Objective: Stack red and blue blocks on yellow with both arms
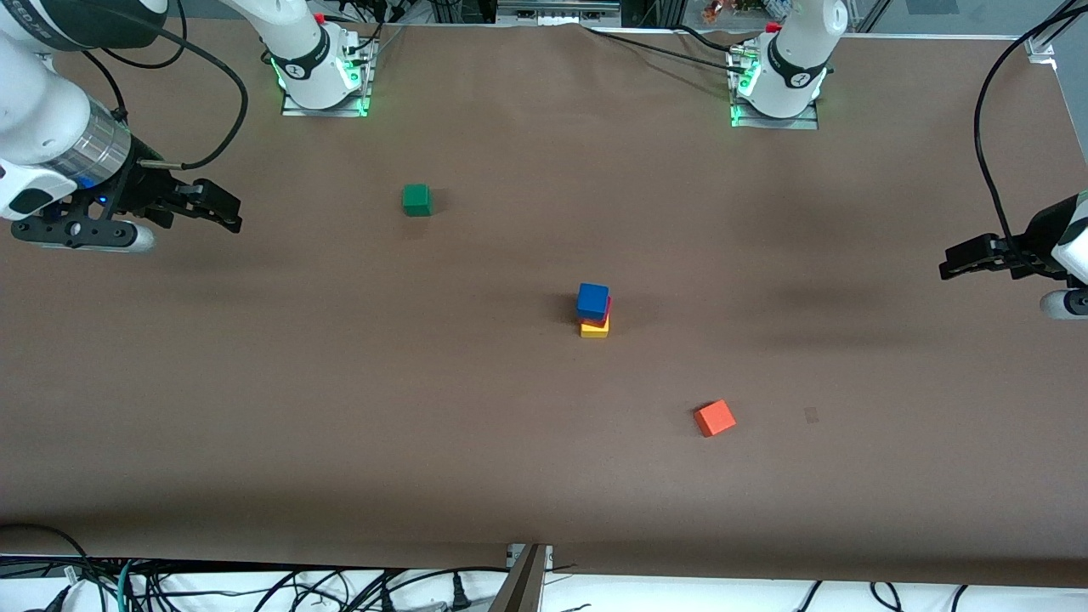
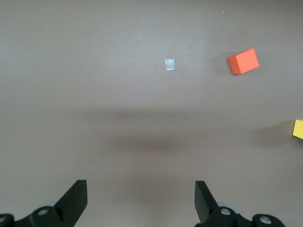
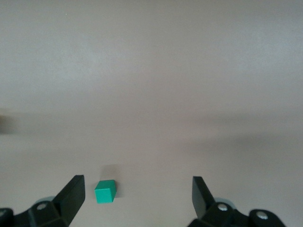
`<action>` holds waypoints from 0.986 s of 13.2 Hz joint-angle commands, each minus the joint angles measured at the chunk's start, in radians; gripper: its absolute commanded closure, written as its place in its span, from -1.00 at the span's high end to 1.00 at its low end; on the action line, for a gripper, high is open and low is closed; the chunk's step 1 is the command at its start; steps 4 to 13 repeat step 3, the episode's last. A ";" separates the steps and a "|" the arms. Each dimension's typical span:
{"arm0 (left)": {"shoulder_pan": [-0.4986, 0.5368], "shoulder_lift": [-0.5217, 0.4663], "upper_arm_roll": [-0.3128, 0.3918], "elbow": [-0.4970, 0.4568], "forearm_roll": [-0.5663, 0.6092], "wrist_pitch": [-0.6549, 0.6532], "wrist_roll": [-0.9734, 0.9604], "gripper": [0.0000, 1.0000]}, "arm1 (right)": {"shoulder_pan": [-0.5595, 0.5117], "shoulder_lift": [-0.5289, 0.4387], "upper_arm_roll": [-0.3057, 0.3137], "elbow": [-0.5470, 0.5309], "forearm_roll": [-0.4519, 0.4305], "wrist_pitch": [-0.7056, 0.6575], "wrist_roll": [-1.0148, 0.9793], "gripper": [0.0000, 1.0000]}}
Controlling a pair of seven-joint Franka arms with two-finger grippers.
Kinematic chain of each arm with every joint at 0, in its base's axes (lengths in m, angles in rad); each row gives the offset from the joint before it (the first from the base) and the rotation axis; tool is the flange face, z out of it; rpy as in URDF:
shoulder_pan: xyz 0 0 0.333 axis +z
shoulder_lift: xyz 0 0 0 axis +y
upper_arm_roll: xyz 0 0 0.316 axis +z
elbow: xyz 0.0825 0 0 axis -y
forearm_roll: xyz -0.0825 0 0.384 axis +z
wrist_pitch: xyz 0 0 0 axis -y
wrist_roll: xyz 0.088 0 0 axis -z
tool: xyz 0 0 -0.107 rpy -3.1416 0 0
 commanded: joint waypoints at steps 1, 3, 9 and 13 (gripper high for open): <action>0.007 -0.010 -0.001 0.000 -0.016 0.002 0.021 1.00 | -0.017 -0.016 0.024 -0.011 -0.014 0.000 -0.022 1.00; 0.007 -0.010 -0.001 0.000 -0.016 0.002 0.021 1.00 | -0.017 -0.014 0.024 -0.011 -0.014 -0.002 -0.026 1.00; 0.007 -0.010 -0.001 0.000 -0.016 0.002 0.021 1.00 | -0.017 -0.014 0.024 -0.011 -0.014 -0.002 -0.026 1.00; 0.007 -0.010 -0.001 0.000 -0.016 0.002 0.021 1.00 | -0.017 -0.014 0.024 -0.011 -0.014 -0.002 -0.026 1.00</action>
